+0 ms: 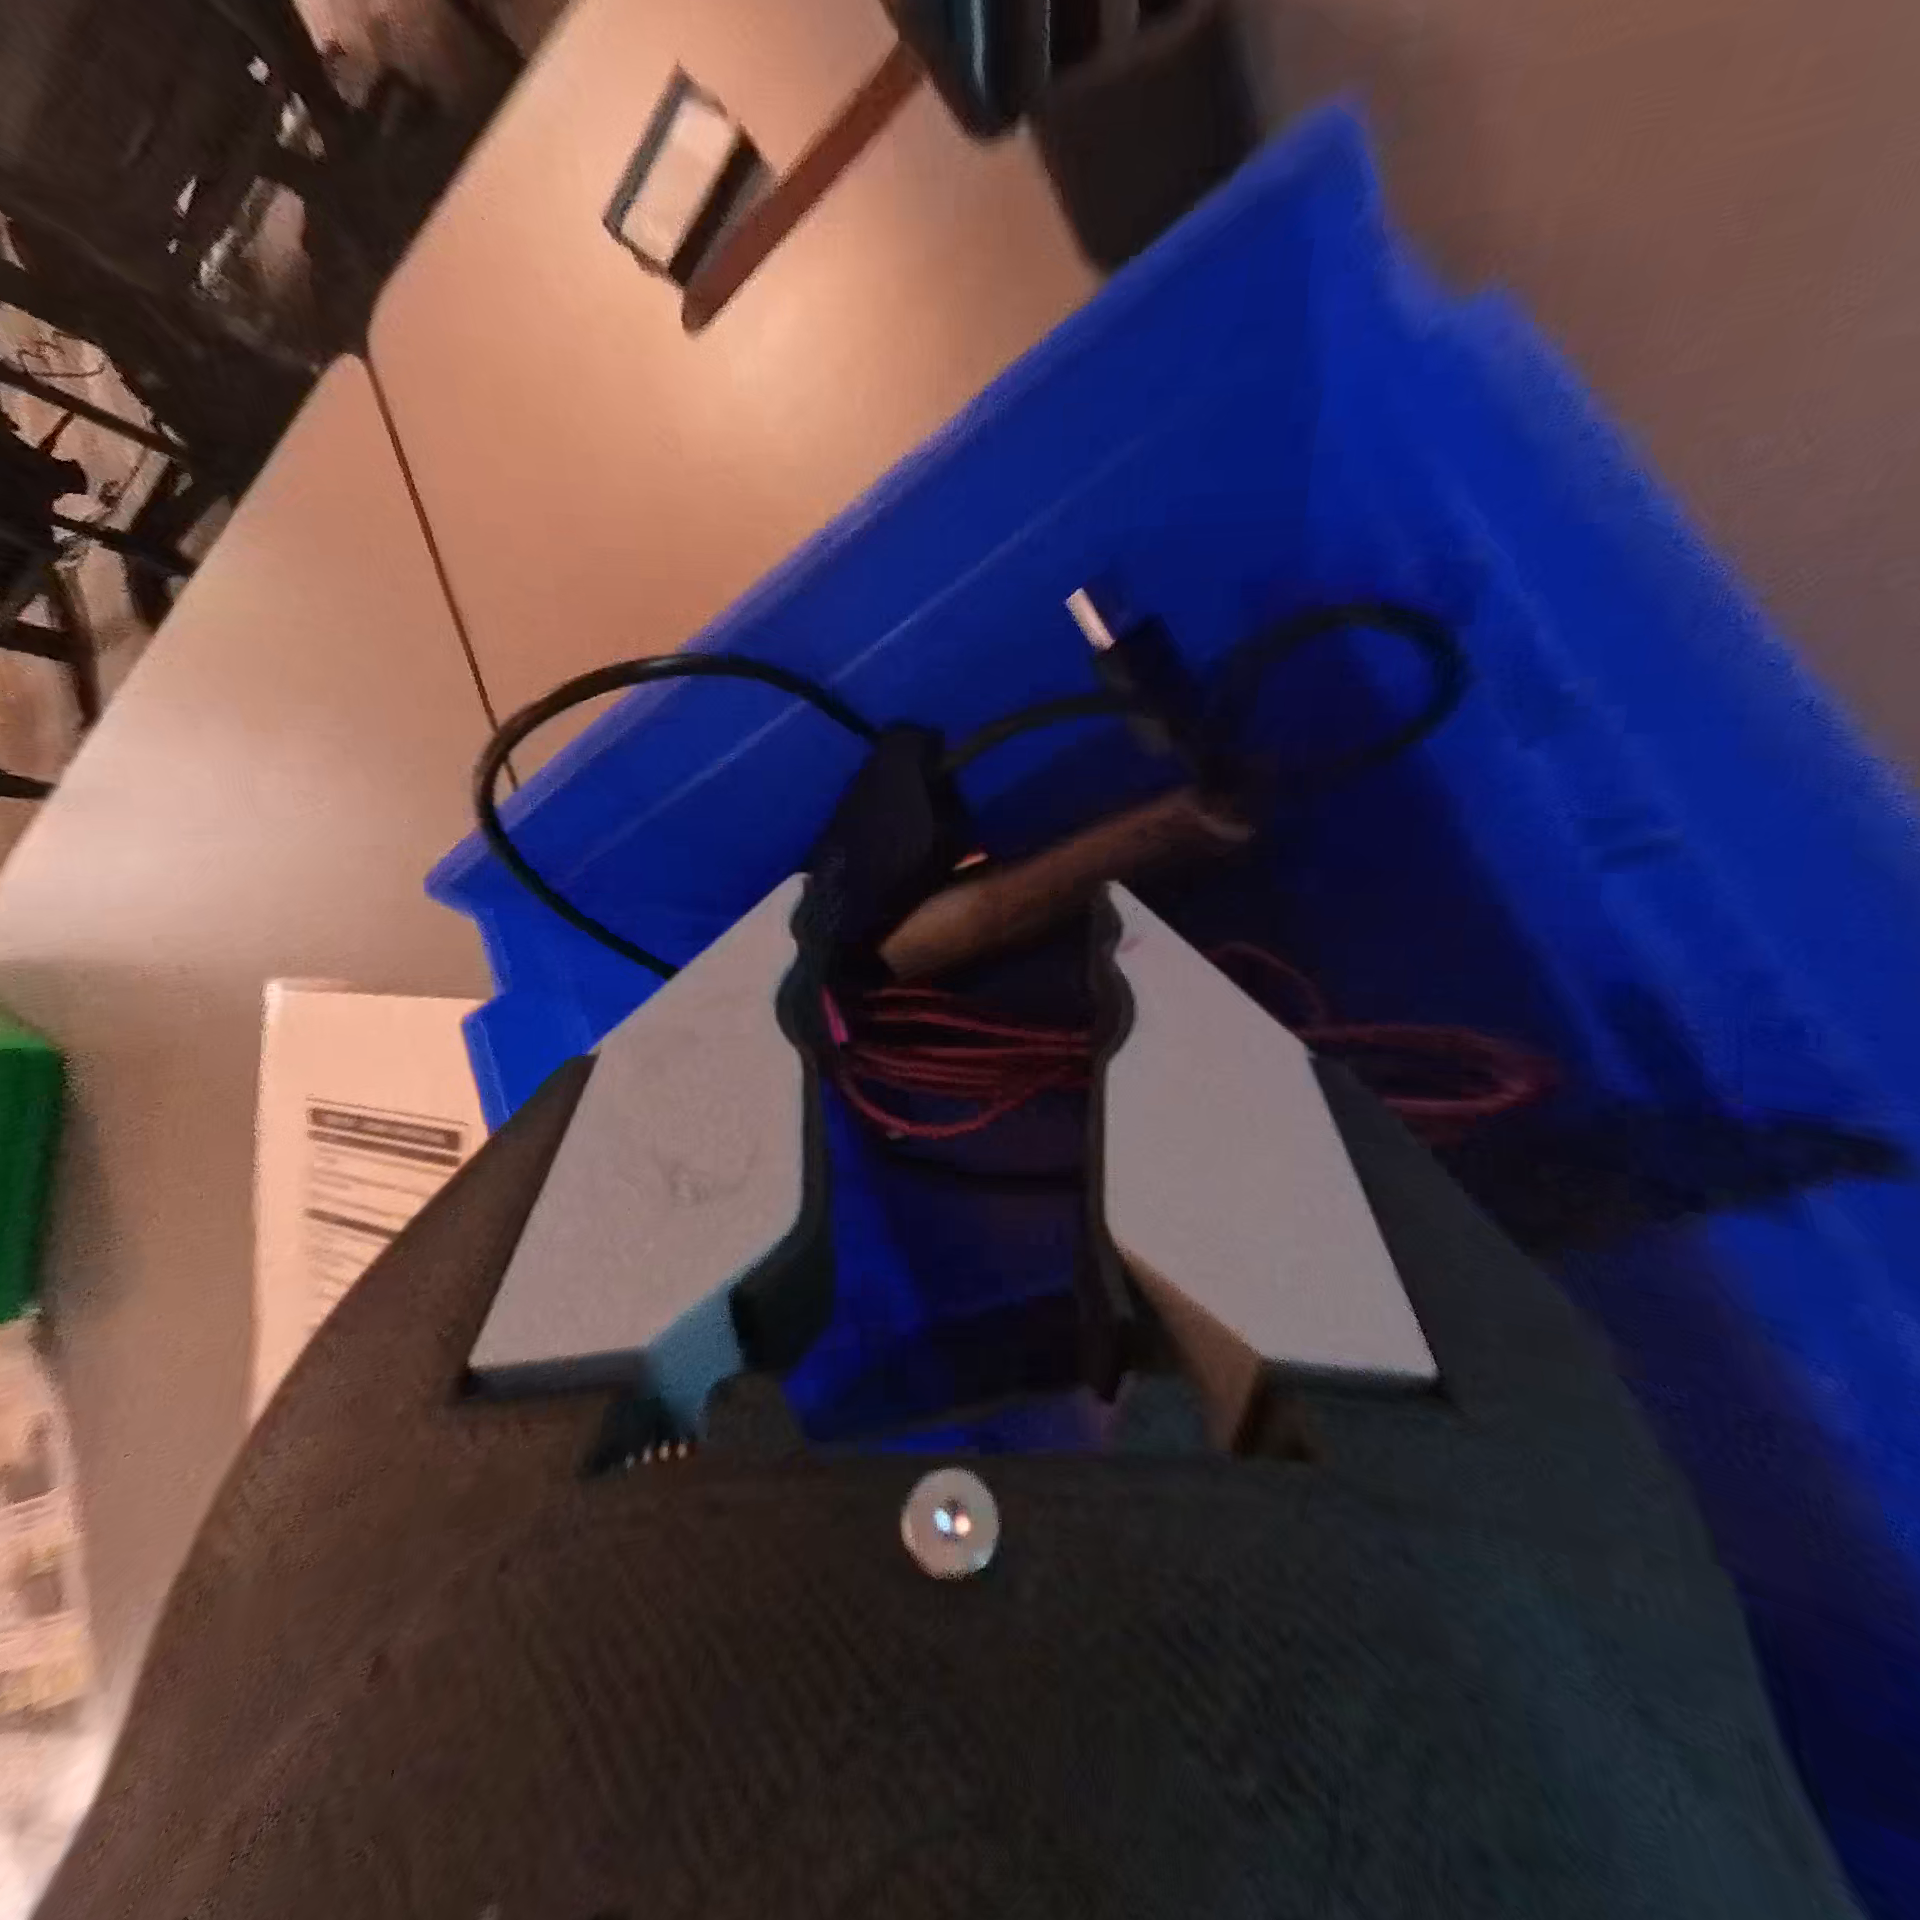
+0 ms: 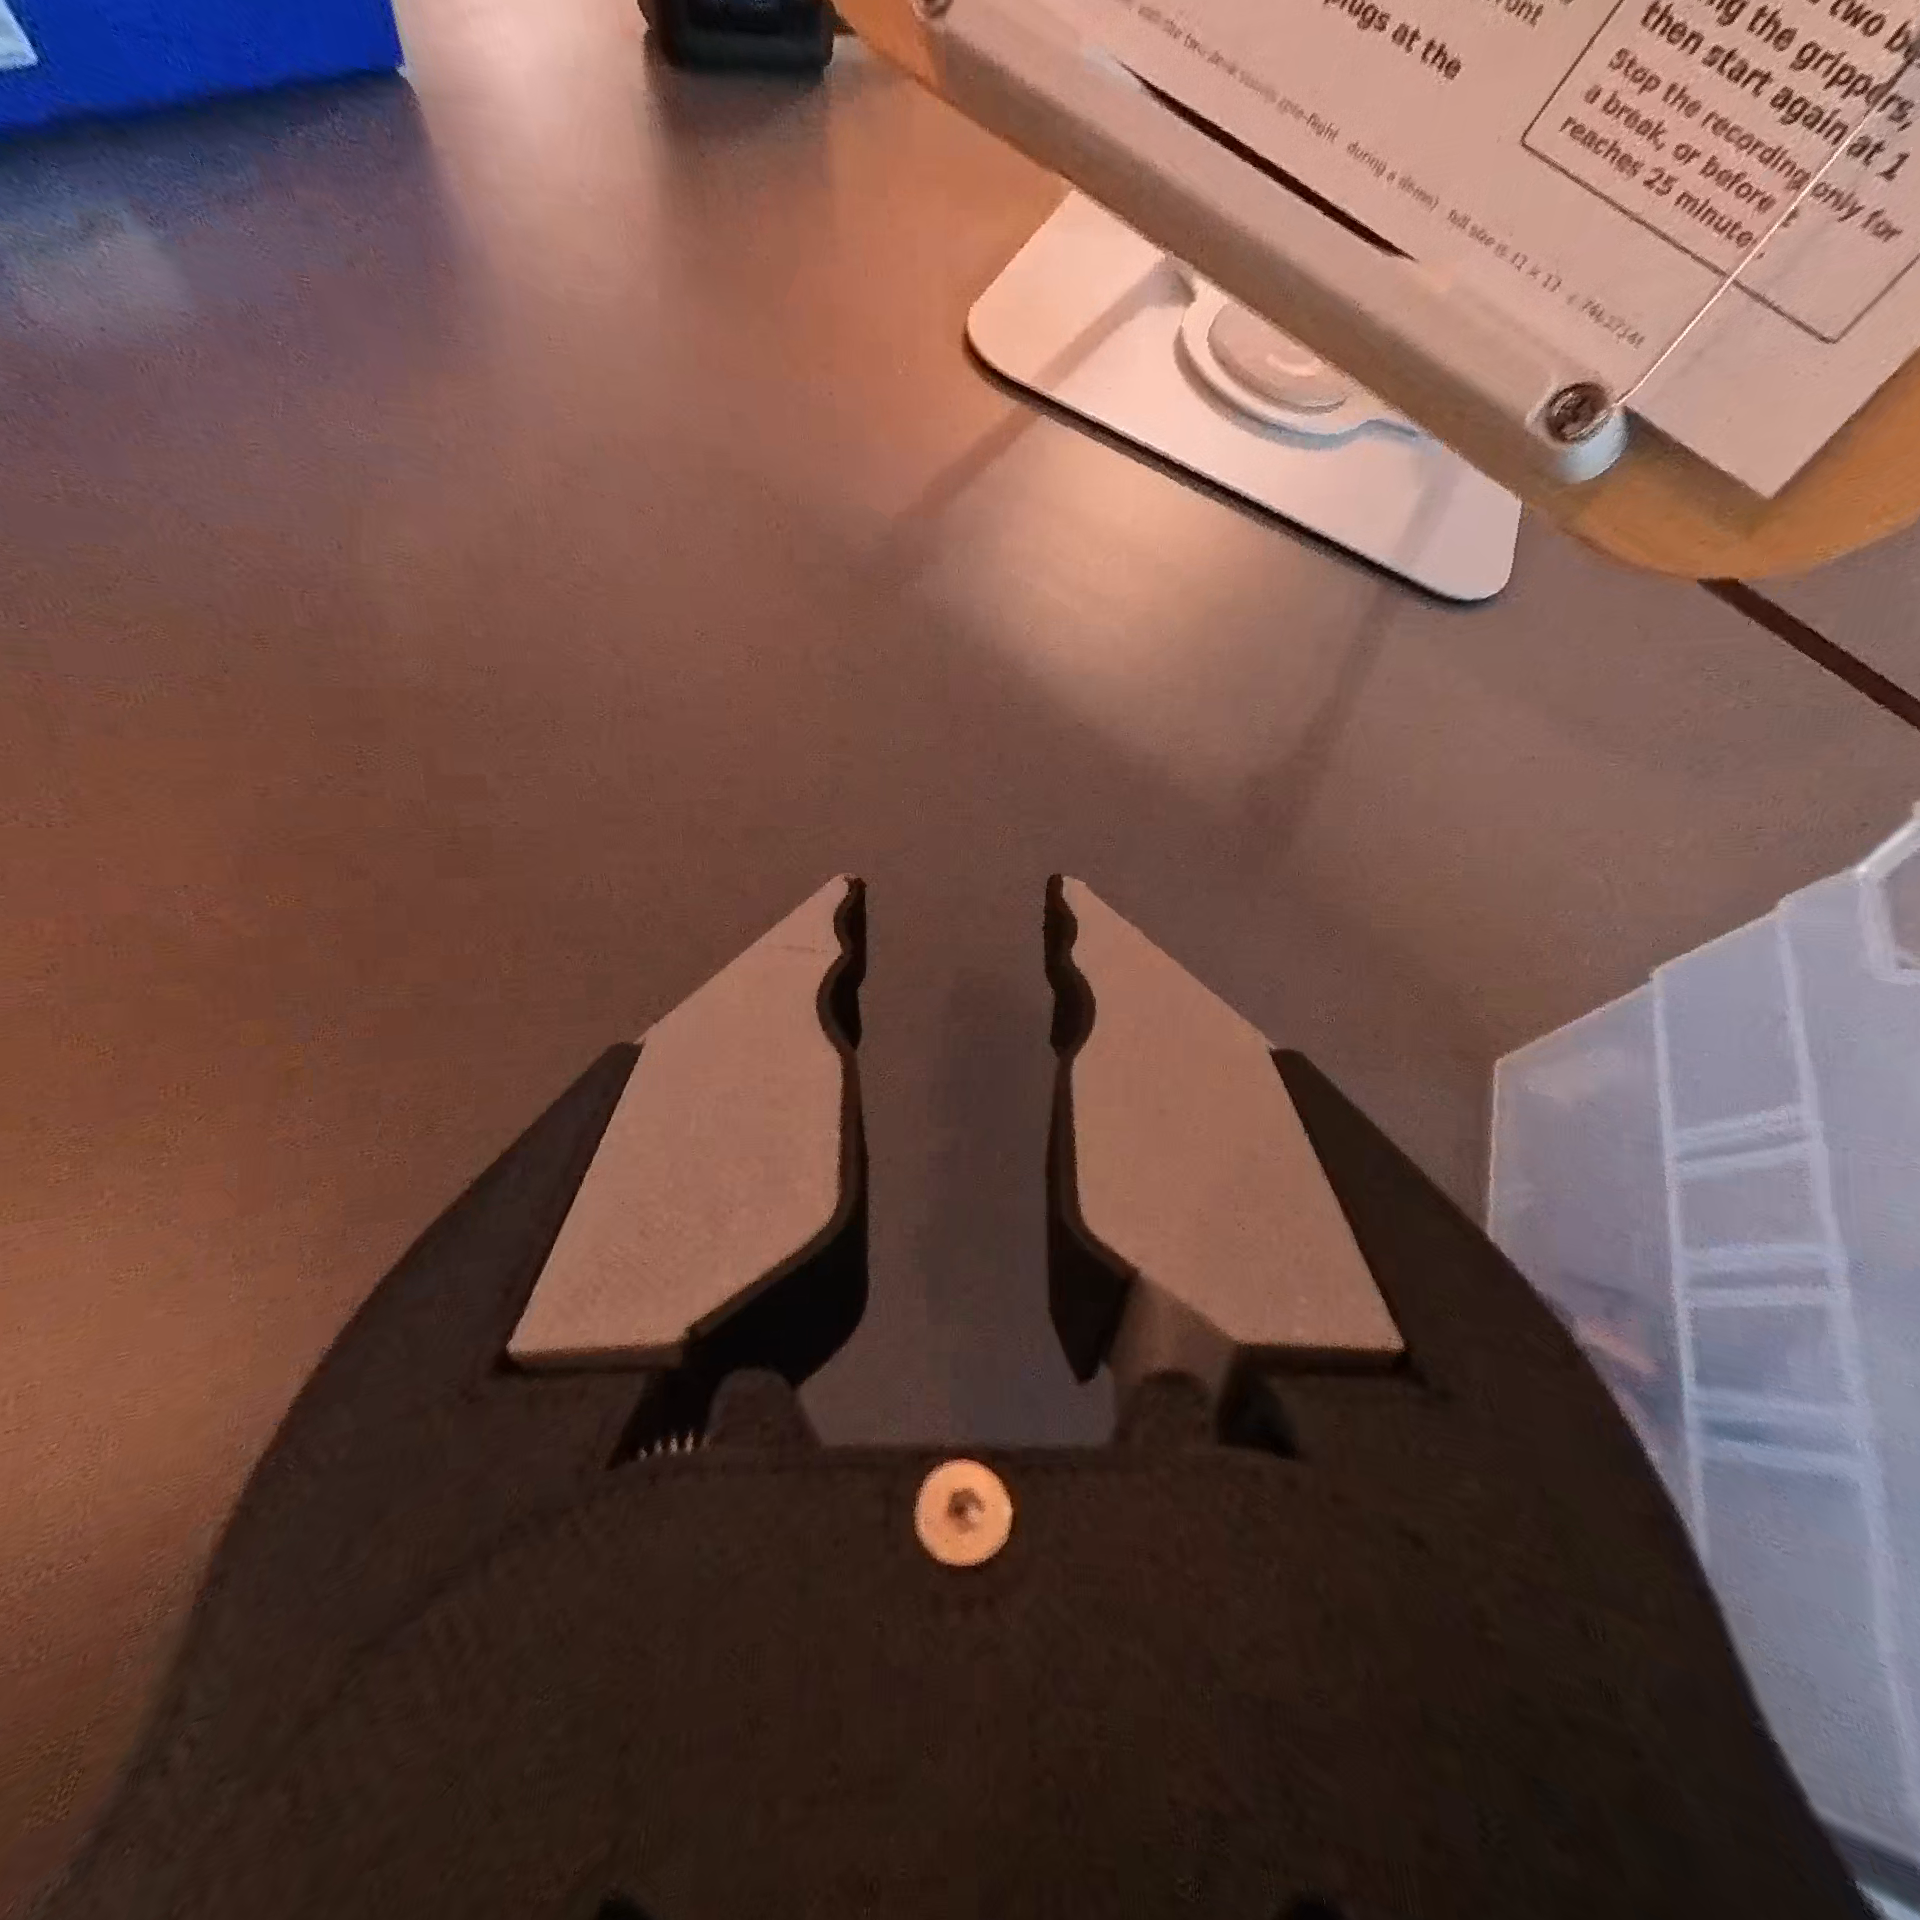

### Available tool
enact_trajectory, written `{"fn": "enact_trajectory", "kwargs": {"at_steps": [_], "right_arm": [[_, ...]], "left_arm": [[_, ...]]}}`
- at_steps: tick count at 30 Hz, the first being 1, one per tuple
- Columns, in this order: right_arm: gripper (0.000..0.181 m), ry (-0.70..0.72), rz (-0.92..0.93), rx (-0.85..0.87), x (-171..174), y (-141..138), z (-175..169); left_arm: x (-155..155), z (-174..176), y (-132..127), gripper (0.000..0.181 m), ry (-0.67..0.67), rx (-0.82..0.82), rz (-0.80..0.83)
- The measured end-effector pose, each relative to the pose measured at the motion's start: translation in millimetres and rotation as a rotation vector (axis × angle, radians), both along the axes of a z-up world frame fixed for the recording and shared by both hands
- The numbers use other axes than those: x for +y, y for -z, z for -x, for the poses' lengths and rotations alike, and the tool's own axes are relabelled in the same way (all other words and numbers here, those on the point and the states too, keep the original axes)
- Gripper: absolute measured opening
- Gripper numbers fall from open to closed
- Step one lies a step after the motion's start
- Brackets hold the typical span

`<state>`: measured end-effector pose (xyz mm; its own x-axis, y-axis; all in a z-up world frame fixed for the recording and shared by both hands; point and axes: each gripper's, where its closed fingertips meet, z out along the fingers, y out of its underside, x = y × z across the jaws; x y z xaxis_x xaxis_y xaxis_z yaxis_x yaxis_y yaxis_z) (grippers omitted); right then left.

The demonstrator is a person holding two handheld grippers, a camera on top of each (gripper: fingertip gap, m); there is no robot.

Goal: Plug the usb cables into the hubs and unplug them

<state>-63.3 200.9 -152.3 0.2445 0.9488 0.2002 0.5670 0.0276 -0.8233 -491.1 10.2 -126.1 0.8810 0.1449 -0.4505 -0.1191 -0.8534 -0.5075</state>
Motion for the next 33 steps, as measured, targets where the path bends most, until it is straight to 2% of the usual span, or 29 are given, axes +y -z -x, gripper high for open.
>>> {"fn": "enact_trajectory", "kwargs": {"at_steps": [2,4,5,8,10,11,14,16,18,21,23,25,28,33], "right_arm": [[0.031,0.007,0.007,-0.032,6,15,1],[0.03,0.027,0.048,-0.063,11,25,0],[0.031,0.023,0.079,-0.061,10,28,0],[0.033,0.008,0.126,-0.035,6,27,-1],[0.033,0.001,0.13,-0.018,4,25,-3],[0.033,0.005,0.126,-0.011,5,23,-3],[0.032,0.011,0.119,0.009,5,20,-5],[0.032,0.012,0.114,0.02,5,18,-5],[0.032,0.007,0.101,0.031,4,16,-6],[0.032,0.007,0.066,0.031,3,15,-5],[0.032,0.004,0.045,0.024,2,15,-5],[0.032,0.006,0.03,0.021,2,15,-5],[0.031,-0.024,0.027,0.037,-2,12,-3],[0.029,-0.183,0.13,0.123,-35,2,6]], "left_arm": [[1,16,22,0.044,-0.005,0.042,0.126],[2,30,35,0.03,-0.012,0.108,0.196],[3,35,35,0.02,-0.005,0.157,0.203],[5,38,24,0.013,0.002,0.22,0.193],[3,38,5,0.01,0.007,0.275,0.16],[4,32,-6,0.01,0.016,0.245,0.112],[9,2,-41,0.01,0.059,0.009,-0.085],[7,0,-76,0.01,0.02,-0.052,-0.229],[1,1,-109,0.009,-0.009,-0.022,-0.326],[-14,-2,-159,0.009,-0.05,0.138,-0.42],[-23,-9,-197,0.009,-0.092,0.169,-0.54],[-22,-24,-222,0.009,-0.064,0.119,-0.631],[-9,-65,-230,0.009,0.079,0.023,-0.6],[23,-181,-235,0.009,0.384,-0.063,-0.634]]}}
